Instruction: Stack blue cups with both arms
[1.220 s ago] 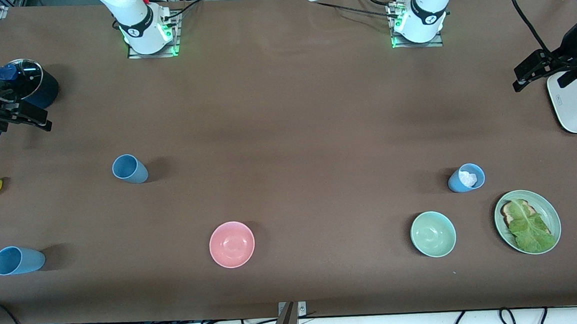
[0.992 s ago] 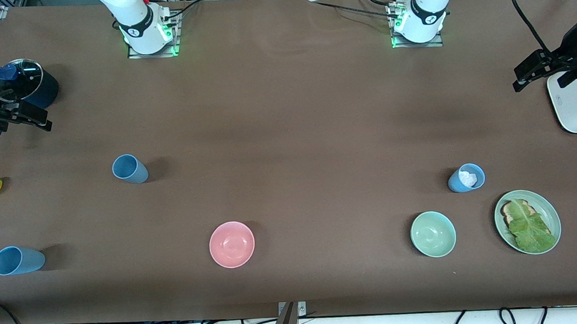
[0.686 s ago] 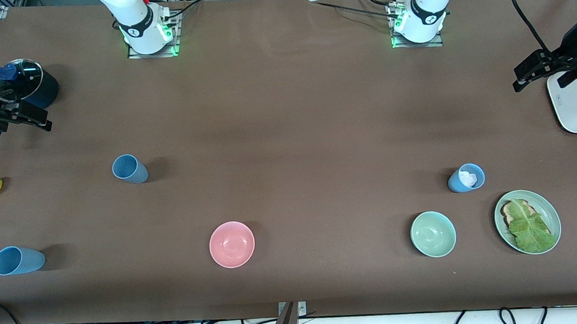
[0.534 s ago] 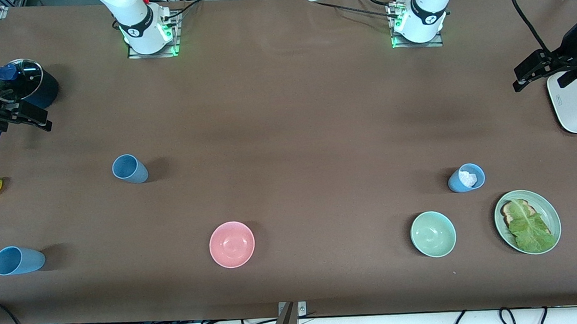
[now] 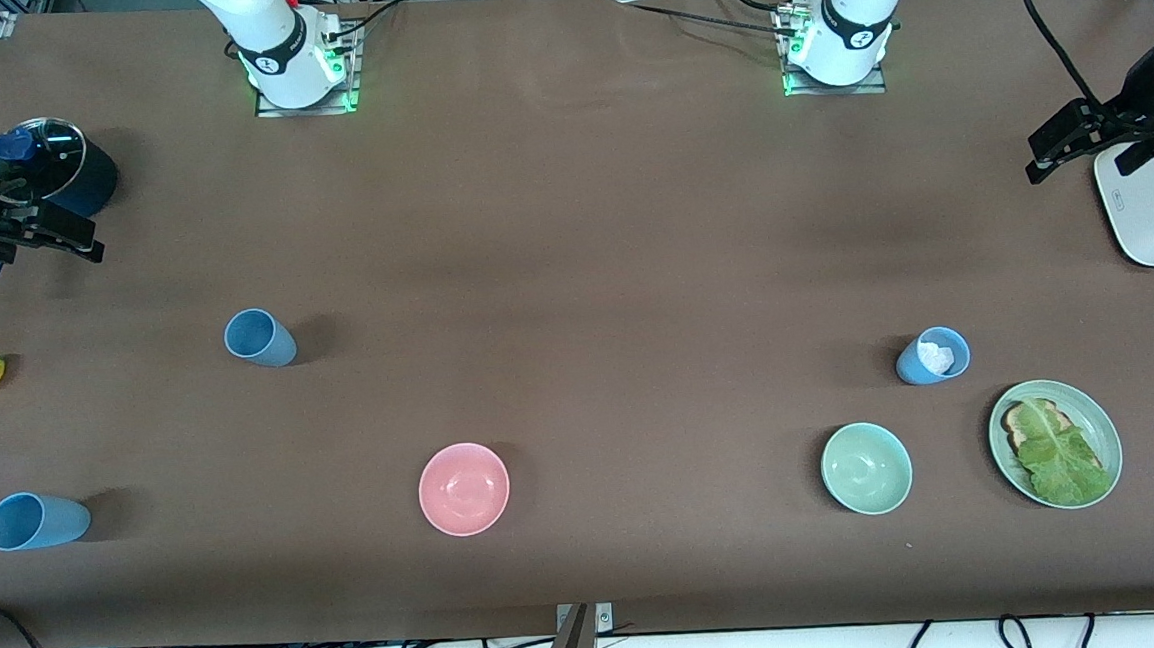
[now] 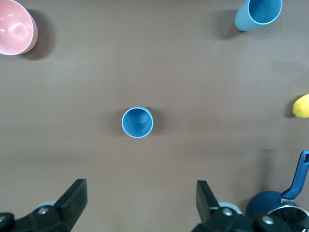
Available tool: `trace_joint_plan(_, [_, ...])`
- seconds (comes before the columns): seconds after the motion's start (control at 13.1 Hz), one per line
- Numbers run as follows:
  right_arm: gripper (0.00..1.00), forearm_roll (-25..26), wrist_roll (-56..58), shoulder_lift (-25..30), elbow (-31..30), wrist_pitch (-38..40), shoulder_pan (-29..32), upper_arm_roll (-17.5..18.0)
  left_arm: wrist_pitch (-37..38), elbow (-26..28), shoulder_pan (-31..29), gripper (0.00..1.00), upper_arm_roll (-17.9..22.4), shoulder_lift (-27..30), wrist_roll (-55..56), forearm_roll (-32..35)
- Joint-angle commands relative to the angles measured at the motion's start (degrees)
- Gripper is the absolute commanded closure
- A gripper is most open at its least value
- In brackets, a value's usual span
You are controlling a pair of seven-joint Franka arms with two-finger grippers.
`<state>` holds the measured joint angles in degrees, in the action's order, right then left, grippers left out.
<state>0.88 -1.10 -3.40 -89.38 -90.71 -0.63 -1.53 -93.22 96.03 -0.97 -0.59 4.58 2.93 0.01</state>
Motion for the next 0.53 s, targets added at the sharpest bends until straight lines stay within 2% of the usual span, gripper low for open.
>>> trace_joint_plan(0.0, [0.0, -0.5, 0.0, 0.7, -0.8, -0.3, 0.0, -0.1, 1.5, -2.2, 0.0, 0.0, 0.1, -1.1, -1.4, 0.8])
trace_joint_plan(0.46, [0.0, -0.5, 0.0, 0.7, -0.8, -0.3, 0.0, -0.1, 1.3, -2.2, 0.0, 0.01, 0.1, -1.5, -2.2, 1.6])
